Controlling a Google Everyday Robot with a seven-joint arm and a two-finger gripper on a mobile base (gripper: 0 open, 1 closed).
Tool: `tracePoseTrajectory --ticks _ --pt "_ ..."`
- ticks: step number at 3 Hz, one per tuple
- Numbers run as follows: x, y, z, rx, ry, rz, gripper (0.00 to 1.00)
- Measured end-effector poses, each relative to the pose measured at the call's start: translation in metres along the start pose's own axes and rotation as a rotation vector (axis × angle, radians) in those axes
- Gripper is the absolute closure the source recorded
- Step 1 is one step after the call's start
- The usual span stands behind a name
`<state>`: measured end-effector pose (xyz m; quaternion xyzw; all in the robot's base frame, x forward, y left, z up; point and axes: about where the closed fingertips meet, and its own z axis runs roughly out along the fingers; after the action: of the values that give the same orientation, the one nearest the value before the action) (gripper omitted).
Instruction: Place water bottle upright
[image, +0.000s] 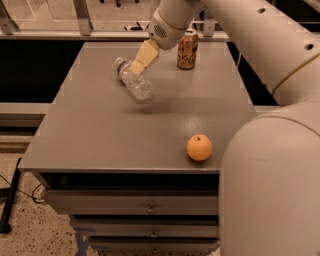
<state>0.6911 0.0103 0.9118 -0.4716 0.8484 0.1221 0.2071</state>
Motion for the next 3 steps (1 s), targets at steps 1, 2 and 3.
tracePoseTrajectory --ticks 1,2,3 --pt "-0.017 -0.002 0.035 -0.014 0.011 0.038 0.0" --pt "-0.026 -0.006 0.062 -0.013 0.033 0.093 0.0" --pt "-0.038 -0.009 0.078 -0.006 0.06 0.145 0.0"
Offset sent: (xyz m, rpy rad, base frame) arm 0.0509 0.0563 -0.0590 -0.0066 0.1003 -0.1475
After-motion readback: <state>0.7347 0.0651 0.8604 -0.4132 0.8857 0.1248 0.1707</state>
